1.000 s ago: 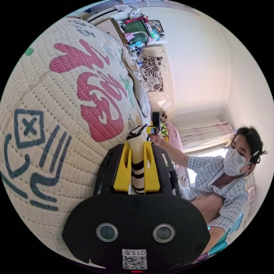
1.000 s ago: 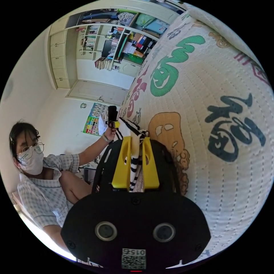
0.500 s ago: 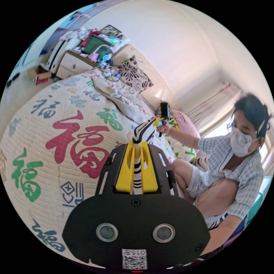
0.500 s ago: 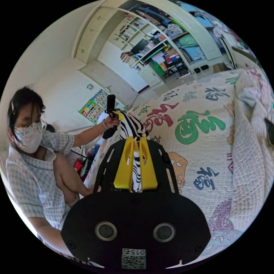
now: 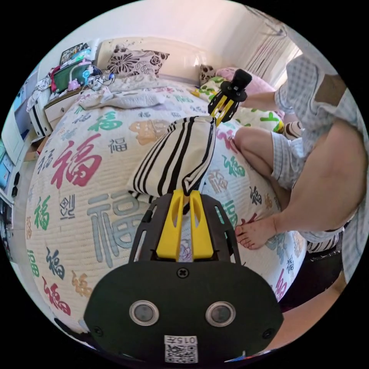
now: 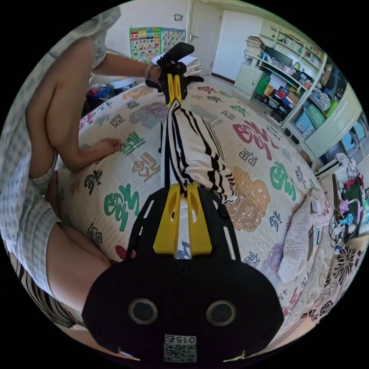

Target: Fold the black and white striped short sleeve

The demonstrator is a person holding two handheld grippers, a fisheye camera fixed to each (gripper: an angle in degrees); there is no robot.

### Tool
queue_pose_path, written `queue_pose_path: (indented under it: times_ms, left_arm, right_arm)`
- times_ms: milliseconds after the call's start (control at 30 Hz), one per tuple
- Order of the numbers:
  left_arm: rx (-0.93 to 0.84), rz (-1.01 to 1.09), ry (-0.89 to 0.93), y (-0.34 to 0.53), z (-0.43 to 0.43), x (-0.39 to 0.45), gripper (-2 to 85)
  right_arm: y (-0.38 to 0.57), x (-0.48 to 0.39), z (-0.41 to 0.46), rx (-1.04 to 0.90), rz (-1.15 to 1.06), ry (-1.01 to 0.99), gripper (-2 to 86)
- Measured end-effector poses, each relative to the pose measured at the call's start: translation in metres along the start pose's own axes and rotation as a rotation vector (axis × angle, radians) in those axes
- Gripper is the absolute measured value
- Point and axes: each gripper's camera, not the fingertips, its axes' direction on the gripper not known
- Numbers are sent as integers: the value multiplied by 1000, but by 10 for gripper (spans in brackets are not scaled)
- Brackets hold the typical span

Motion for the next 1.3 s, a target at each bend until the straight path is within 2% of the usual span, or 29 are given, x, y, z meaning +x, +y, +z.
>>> queue_pose_path:
  times_ms: [100, 300, 400, 500, 533, 667, 733, 833, 900, 1000, 1100, 1200, 1300]
  left_arm:
    - [-32, -41, -44, 12, 23, 20, 14]
    - [16, -182, -98, 32, 33, 34, 37]
    - [11, -292, -48, 46, 23, 29, 58]
    - [140, -472, 95, 67, 4, 13, 86]
    - [195, -555, 149, 74, 3, 6, 98]
    - [251, -710, 338, 82, 36, -16, 110]
    - [285, -756, 390, 85, 48, -24, 85]
    - [351, -819, 434, 101, 53, -34, 35]
    - [380, -842, 447, 113, 51, -38, 26]
    - [365, -838, 445, 123, 56, -41, 23]
    - [392, -844, 467, 131, 57, -45, 37]
    - [395, -819, 505, 141, 42, -49, 83]
    - [453, -838, 412, 152, 3, -59, 117]
  right_arm:
    - [0, -21, 23, -70, -2, -2, 34]
    - [9, -32, 43, -187, 75, -39, 10]
    - [31, -18, 38, -207, 268, -66, 1]
    - [54, 10, 29, -92, 531, -258, 33]
    - [63, 23, 30, -2, 630, -343, 49]
    - [81, 58, 68, 193, 889, -624, 62]
    - [82, 63, 88, 187, 923, -669, 21]
    - [89, 66, 98, 205, 916, -706, 5]
    - [99, 69, 98, 153, 930, -655, 0]
    - [120, 74, 106, 169, 967, -689, 0]
    - [121, 76, 118, 164, 948, -714, 11]
    - [122, 84, 118, 191, 890, -823, 66]
    - [130, 107, 110, 206, 933, -741, 94]
